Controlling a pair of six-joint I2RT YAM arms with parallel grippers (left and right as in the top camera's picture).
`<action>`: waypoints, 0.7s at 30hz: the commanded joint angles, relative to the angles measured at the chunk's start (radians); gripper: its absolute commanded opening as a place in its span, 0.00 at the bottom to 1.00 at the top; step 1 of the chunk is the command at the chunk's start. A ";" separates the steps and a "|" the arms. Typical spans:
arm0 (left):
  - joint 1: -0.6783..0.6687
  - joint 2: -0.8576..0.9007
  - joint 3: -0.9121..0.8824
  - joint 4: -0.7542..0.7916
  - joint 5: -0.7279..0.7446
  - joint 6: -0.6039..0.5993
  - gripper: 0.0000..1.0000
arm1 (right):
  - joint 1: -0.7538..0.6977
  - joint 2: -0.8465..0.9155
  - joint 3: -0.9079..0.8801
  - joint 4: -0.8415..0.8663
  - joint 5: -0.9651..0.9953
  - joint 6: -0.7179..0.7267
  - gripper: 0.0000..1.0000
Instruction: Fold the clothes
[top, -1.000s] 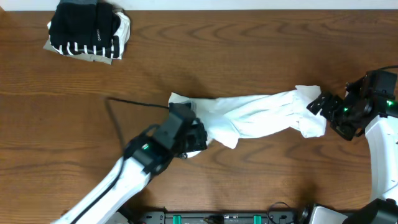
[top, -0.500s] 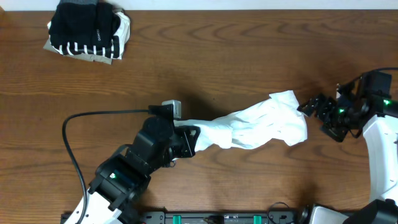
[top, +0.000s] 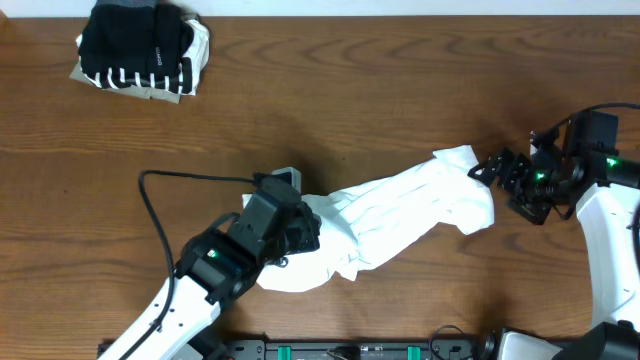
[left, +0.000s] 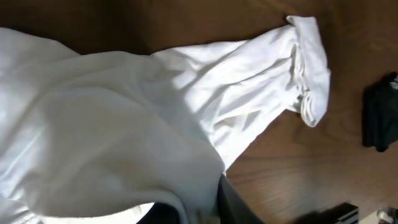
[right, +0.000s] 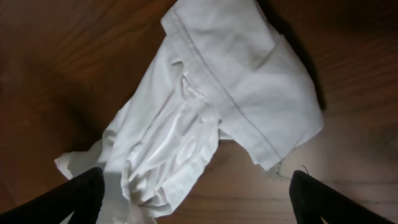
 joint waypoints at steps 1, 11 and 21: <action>0.003 0.002 0.010 -0.002 -0.001 -0.002 0.17 | 0.009 -0.016 0.008 0.005 -0.011 -0.014 0.93; 0.011 -0.048 0.015 0.174 0.095 -0.018 0.06 | 0.024 -0.015 0.008 0.013 -0.011 -0.014 0.94; 0.033 -0.175 0.114 0.200 0.135 -0.024 0.06 | 0.130 -0.015 -0.028 0.071 -0.015 0.068 0.94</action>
